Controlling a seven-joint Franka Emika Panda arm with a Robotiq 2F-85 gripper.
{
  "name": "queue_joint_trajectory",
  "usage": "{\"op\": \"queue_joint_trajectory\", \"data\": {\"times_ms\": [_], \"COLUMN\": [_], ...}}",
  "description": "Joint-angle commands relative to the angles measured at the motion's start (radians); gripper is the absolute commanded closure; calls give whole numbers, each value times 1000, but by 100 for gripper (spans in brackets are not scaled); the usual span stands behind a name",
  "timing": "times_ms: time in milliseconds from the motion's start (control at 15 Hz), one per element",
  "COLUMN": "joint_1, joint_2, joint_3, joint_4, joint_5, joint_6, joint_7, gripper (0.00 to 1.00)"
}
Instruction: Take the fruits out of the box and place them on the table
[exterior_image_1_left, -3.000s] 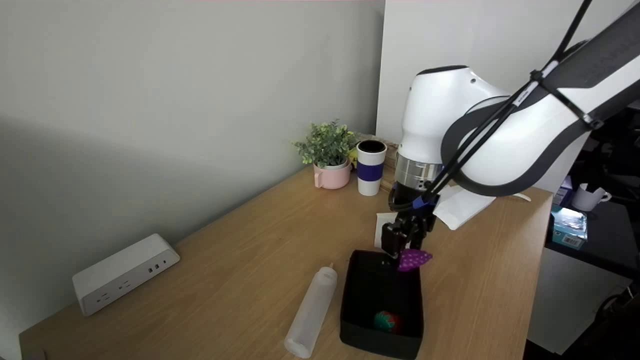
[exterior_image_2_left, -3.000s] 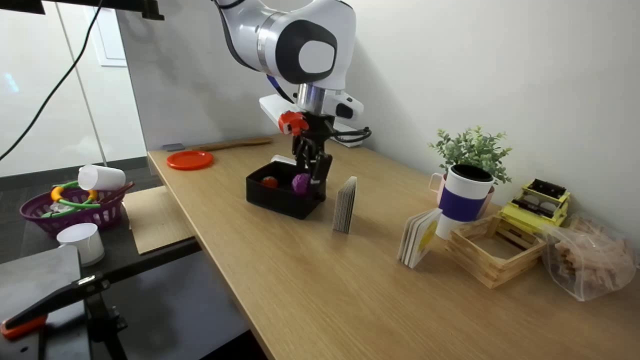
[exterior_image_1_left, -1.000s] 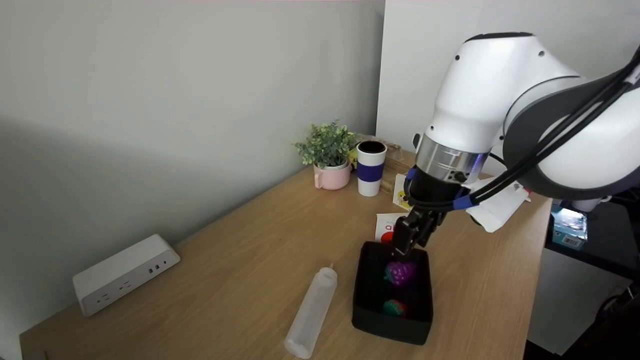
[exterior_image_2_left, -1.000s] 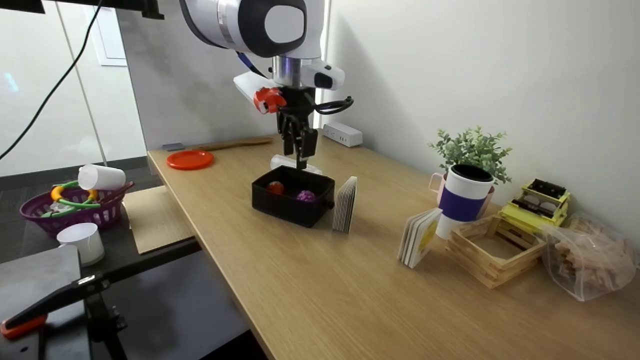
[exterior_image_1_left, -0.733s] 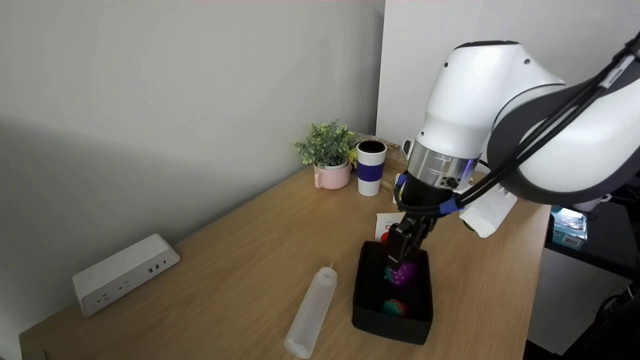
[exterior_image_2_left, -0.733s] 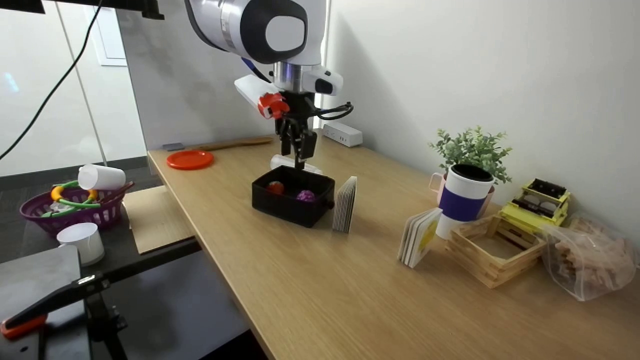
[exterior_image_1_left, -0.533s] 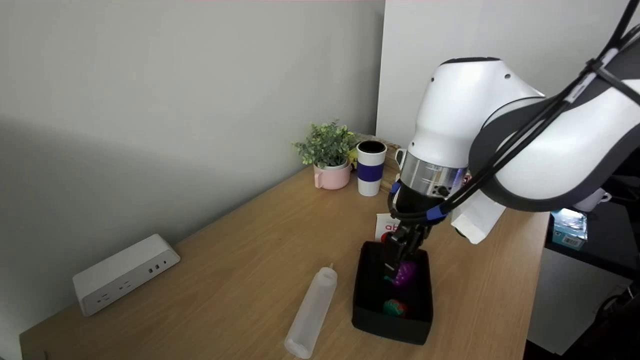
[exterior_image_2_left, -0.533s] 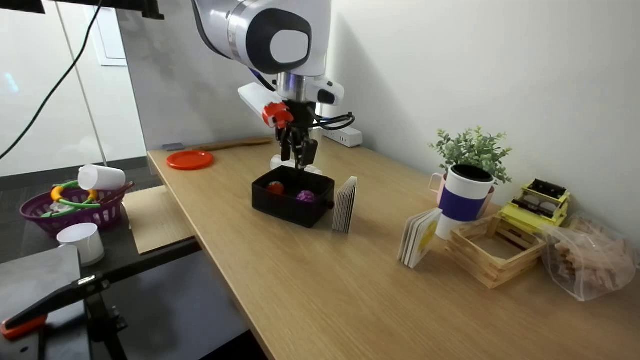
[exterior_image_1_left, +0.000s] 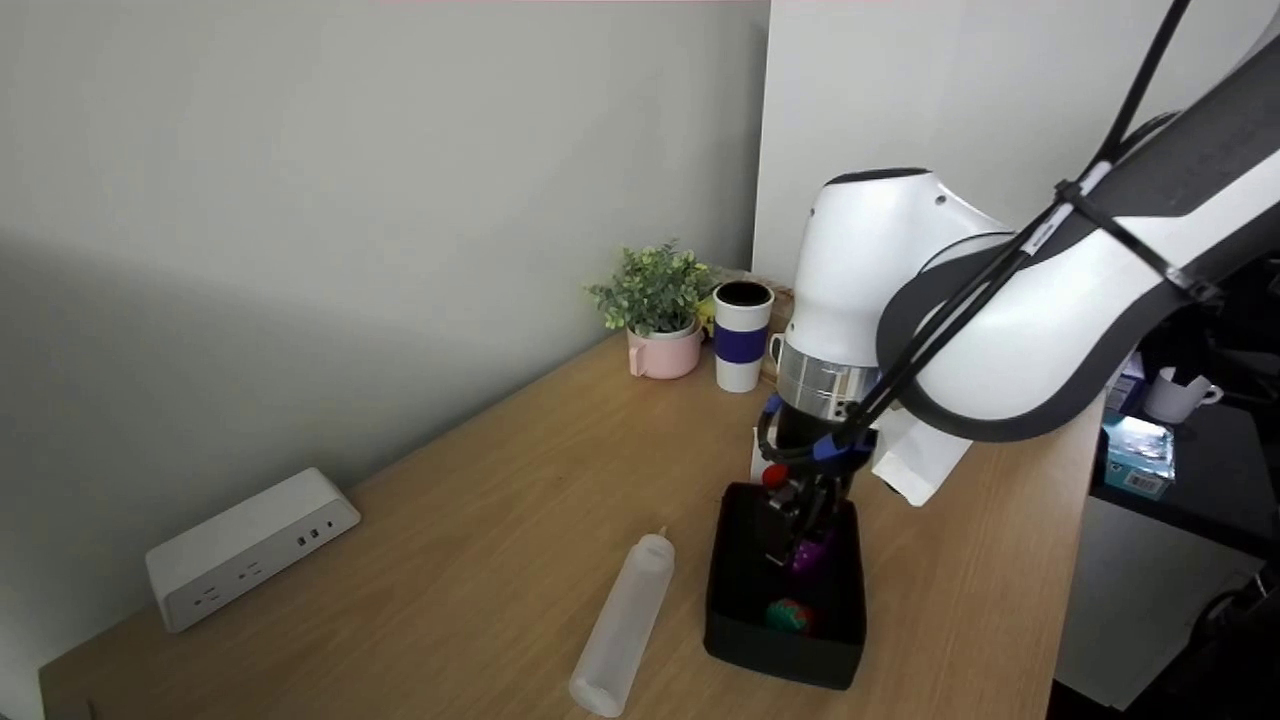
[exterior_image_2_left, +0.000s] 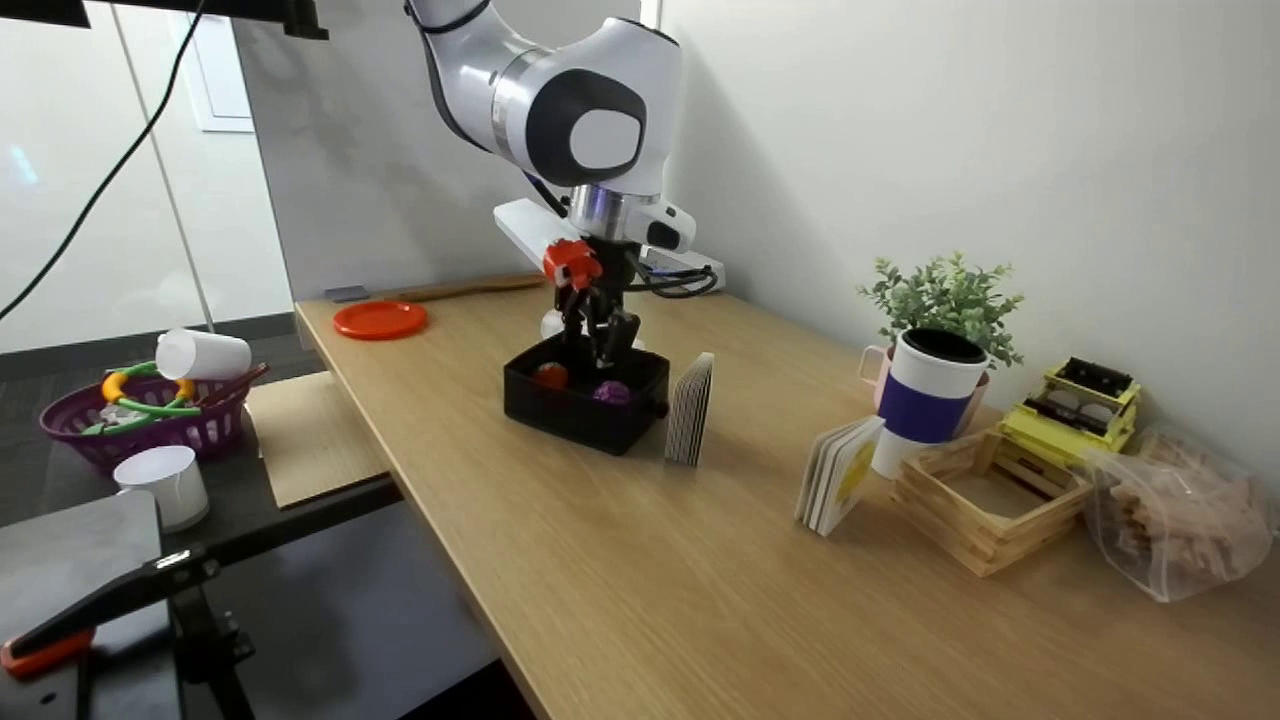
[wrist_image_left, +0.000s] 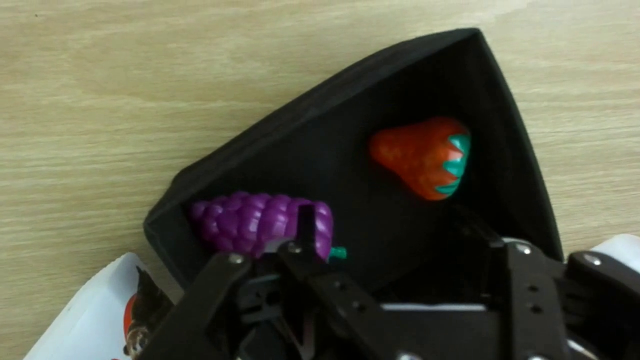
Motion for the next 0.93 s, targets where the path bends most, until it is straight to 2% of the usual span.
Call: {"op": "queue_joint_trajectory", "data": {"times_ms": [0, 200, 267, 333, 400, 467, 600, 667, 867], "joint_1": [2, 11, -5, -29, -2, -5, -5, 24, 57], "joint_2": [20, 6, 0, -5, 7, 6, 5, 10, 30], "joint_3": [-16, -33, -17, 16, -15, -9, -4, -30, -65], "joint_4": [39, 25, 17, 17, 20, 21, 23, 28, 37], "joint_5": [-17, -25, 8, 46, 6, 20, 28, -9, 16], "joint_6": [-52, -32, -10, -19, -17, -17, -17, -12, 101], "joint_7": [10, 47, 46, 14, 33, 32, 32, 65, 229], "gripper": [55, 55, 43, 10, 37, 35, 22, 0, 0]}}
